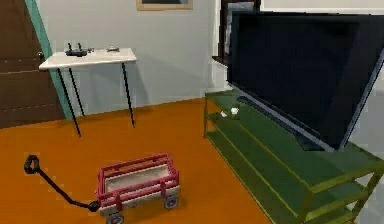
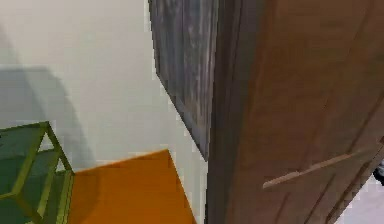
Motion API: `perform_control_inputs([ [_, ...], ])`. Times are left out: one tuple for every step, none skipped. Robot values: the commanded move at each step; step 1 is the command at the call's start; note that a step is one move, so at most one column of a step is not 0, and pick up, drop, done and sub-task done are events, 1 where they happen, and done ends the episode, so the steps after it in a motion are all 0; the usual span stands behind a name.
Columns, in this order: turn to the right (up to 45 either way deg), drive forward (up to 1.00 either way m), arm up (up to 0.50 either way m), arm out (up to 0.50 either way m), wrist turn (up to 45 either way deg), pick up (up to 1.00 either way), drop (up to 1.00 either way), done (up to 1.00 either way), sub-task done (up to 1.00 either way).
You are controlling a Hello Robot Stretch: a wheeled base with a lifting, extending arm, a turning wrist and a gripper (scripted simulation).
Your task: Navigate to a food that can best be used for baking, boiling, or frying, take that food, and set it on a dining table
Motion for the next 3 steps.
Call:
perform_control_inputs([
  [-45.0, 0.0, 0.0, 0.0, 0.0, 0.0, 0.0, 0.0, 0.0],
  [-3.0, 0.0, 0.0, 0.0, 0.0, 0.0, 0.0, 0.0, 0.0],
  [0.0, 0.55, 0.0, 0.0, 0.0, 0.0, 0.0, 0.0, 0.0],
])
